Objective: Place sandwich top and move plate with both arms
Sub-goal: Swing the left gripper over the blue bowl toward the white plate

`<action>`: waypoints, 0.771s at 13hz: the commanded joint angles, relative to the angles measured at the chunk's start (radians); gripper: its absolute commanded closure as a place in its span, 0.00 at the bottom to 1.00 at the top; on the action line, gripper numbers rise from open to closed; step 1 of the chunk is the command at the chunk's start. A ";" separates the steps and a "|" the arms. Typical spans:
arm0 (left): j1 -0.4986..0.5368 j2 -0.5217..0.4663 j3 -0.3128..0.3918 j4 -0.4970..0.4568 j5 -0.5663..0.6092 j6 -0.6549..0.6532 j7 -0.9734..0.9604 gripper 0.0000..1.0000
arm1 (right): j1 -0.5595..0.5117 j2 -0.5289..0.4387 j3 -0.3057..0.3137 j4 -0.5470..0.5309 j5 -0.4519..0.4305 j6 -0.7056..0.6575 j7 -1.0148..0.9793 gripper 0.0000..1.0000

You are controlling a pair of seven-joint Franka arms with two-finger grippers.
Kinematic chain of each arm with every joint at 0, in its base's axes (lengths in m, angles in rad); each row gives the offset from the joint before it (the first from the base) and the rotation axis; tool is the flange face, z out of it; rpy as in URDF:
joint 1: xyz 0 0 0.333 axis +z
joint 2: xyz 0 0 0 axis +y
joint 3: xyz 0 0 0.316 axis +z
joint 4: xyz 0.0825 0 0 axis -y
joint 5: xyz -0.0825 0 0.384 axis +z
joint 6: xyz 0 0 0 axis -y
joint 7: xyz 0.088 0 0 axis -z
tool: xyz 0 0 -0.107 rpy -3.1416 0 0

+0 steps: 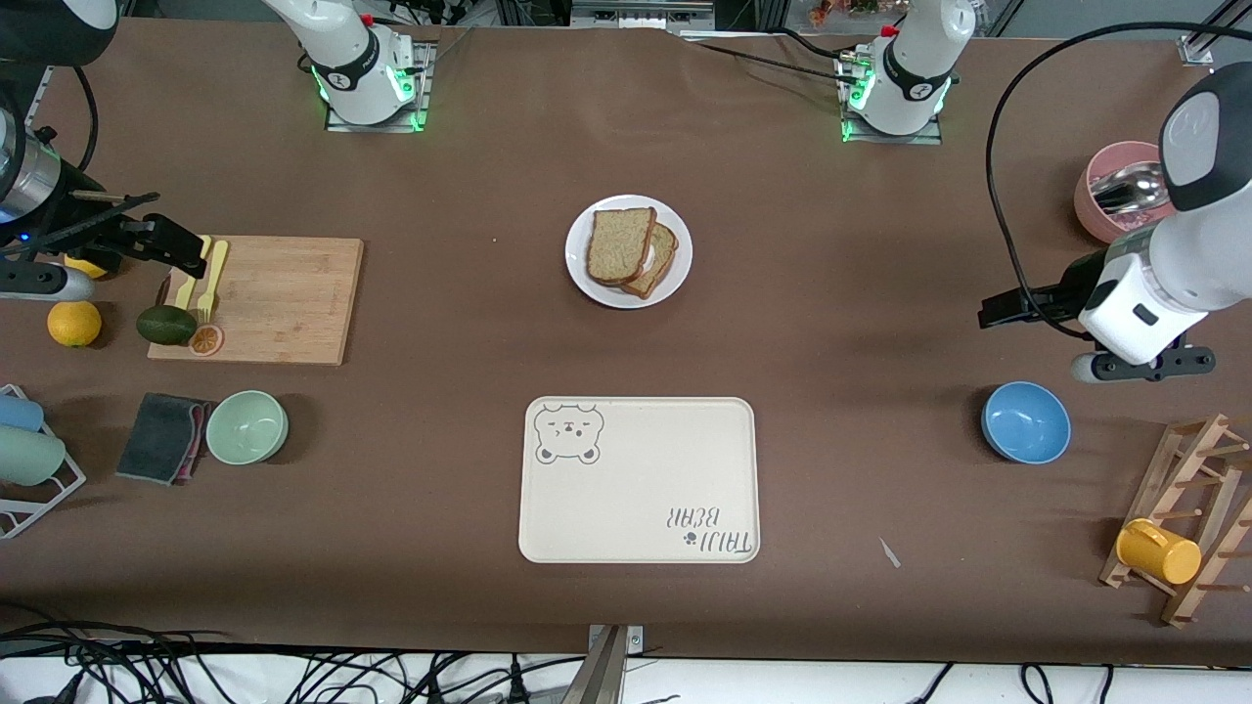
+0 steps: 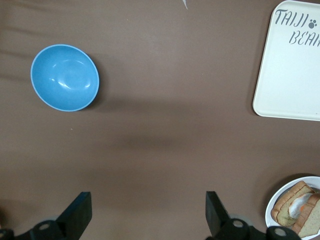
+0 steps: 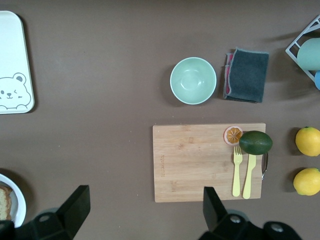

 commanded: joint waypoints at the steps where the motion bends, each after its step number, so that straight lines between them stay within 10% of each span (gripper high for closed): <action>1: 0.005 0.040 -0.003 0.009 -0.046 0.029 -0.009 0.00 | -0.134 0.014 0.142 0.032 0.000 -0.024 0.011 0.00; 10: 0.134 0.034 -0.184 -0.291 -0.222 0.305 -0.011 0.00 | -0.169 0.014 0.188 0.030 -0.014 -0.021 0.008 0.00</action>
